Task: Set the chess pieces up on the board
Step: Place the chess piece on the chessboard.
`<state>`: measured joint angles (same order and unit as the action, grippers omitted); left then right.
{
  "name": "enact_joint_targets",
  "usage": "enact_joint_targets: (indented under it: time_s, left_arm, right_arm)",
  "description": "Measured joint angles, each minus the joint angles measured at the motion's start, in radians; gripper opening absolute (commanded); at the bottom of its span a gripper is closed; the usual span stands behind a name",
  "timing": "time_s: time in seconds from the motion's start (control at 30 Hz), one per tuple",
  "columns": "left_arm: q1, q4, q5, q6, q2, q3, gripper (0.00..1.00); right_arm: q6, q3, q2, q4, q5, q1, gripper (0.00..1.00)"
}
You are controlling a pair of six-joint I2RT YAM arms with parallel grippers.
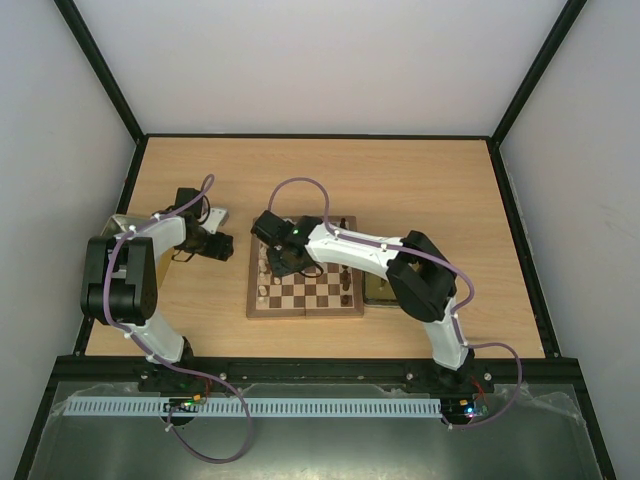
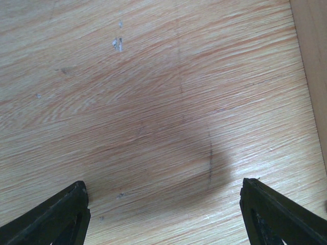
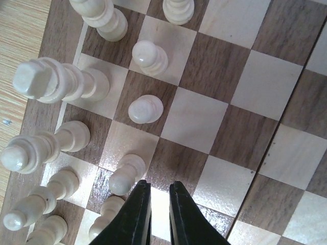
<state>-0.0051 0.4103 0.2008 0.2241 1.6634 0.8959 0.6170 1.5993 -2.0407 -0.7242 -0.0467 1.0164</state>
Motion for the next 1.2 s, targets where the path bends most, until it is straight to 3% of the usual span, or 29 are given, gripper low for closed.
enact_joint_targets:
  time_s: [0.67, 1.2]
  left_arm:
    - [0.005, 0.000, 0.000, 0.000, 0.000, 0.000, 0.81]
    - [0.006, 0.000, 0.000, 0.000, 0.000, 0.000, 0.80]
  right_arm:
    - [-0.004, -0.006, -0.030, 0.031, -0.038, -0.006, 0.10]
    - [-0.003, -0.116, 0.021, 0.078, -0.062, -0.012, 0.09]
